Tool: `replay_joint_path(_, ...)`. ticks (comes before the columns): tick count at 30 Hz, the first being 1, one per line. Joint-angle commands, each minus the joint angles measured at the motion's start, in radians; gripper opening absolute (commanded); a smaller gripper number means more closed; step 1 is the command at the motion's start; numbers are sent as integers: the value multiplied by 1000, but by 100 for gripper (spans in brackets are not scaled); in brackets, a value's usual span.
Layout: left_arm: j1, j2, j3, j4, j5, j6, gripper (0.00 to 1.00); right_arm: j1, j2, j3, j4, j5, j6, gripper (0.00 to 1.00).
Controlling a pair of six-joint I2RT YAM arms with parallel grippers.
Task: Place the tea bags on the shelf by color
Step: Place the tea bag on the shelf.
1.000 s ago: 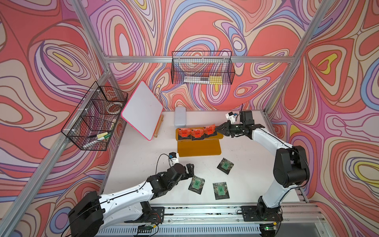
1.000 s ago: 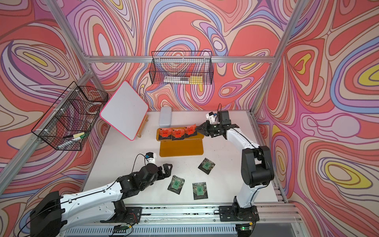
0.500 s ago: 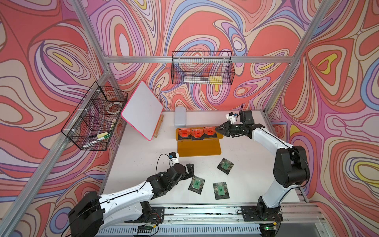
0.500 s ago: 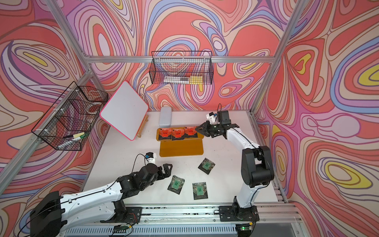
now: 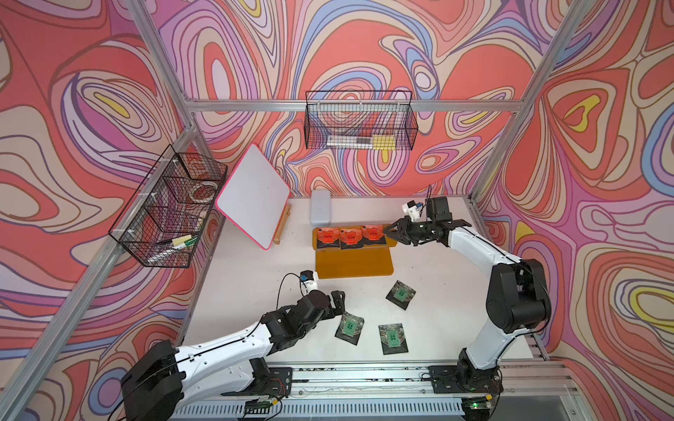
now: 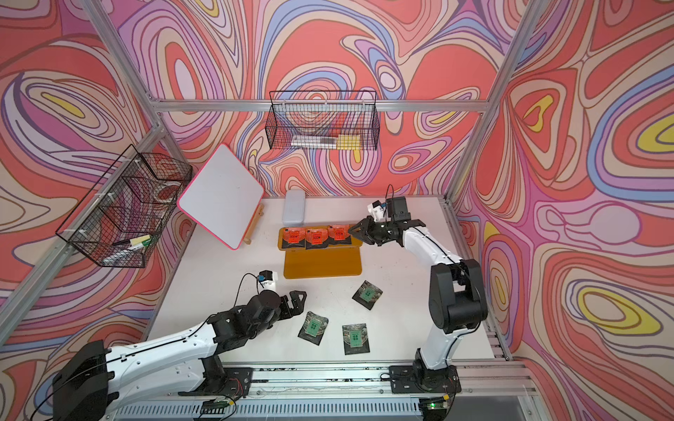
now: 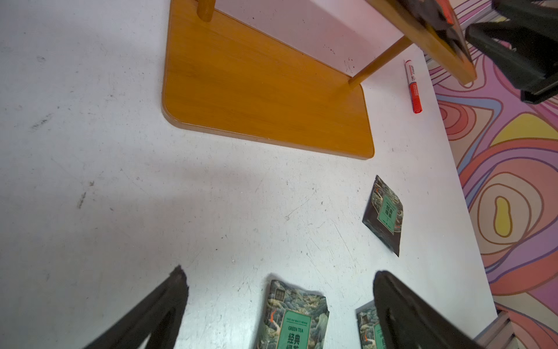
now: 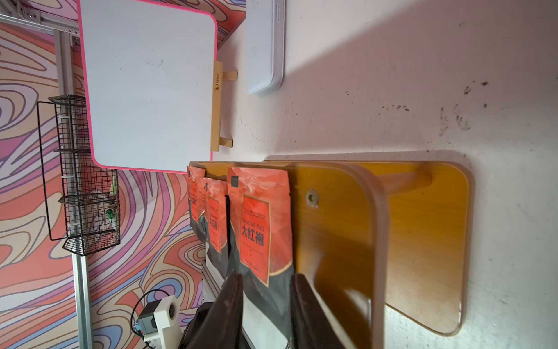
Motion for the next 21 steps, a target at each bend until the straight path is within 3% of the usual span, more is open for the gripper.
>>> replay_joint_path(1, -4, -31, 10, -38, 12, 35, 99, -6, -69, -9, -17, 19, -33, 33)
replay_joint_path(13, -4, -89, 25, -135, 258, 171, 99, -2, -342, -221, -65, 117, -105, 41)
replay_joint_path(21, -4, 2, 25, -156, 367, 194, 99, 56, -568, -447, -26, 140, -118, 41)
